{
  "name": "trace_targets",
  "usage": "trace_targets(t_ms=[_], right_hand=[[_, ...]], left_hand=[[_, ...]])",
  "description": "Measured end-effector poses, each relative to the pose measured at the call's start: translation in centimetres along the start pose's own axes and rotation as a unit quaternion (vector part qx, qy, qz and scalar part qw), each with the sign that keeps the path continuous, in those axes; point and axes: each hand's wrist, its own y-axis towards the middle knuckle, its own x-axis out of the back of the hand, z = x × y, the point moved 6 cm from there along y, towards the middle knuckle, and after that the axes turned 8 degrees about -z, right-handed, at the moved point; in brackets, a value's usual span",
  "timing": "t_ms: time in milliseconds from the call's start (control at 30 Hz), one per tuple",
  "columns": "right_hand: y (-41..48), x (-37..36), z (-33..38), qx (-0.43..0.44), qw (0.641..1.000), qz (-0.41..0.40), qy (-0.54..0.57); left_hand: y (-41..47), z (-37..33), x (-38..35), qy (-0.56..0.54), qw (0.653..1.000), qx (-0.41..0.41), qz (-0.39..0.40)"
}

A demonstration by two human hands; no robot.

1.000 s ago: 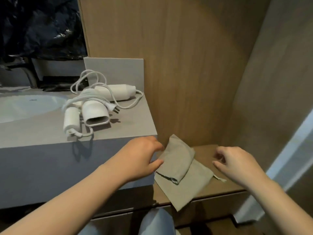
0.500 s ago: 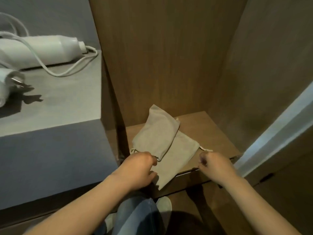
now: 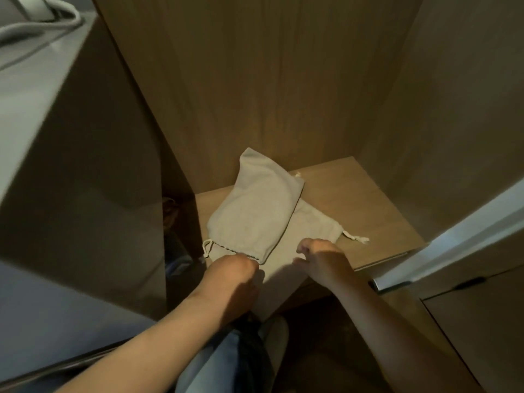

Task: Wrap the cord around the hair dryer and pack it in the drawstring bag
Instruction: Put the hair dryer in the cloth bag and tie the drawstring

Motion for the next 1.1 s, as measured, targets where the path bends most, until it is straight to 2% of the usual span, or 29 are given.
trace_targets(t_ms=[67,133,267,433,533,600,667,800,967,1100], right_hand=[[1.7,-1.2,1.4,0.003,0.999,0.017,0.034],[3.1,-2.2,2.9,0.047,0.998,0.002,0.037],[4.4,-3.1,4.3,0.154,0.983,-0.096,-0.041],[5.5,-1.5,4.6,0.209,0.965,-0.155,0.008],[5.4,1.1,4.5,0.181,0.971,-0.156,0.0],[4.6,3.2,3.6,0.164,0.97,-0.174,0.04],[2.6,6.3,3.5,0.164,0.961,-0.202,0.094],[-1.3,12.4,4.5,0.196,0.936,-0.261,0.129],[-5.1,18.4,5.3,0.19,0.908,-0.333,0.169],[-6.9,21.1,5.3,0.162,0.908,-0.337,0.189]], left_hand=[[0.3,1.1,-0.4,0.006,1.0,0.022,-0.013],[-0.1,2.3,-0.8,0.015,0.999,0.037,-0.031],[-1.1,3.2,-1.0,-0.026,0.994,0.046,-0.094],[-1.5,2.7,-0.3,-0.059,0.988,0.037,-0.134],[-1.4,2.6,0.2,-0.056,0.986,0.052,-0.149],[-1.6,2.3,0.7,-0.068,0.984,0.05,-0.159],[-2.0,1.9,1.6,-0.088,0.979,0.05,-0.179],[-3.7,0.5,4.2,-0.095,0.97,0.028,-0.224],[-6.8,-2.2,7.3,-0.137,0.952,-0.005,-0.273],[-8.3,-3.6,8.7,-0.175,0.941,-0.008,-0.288]])
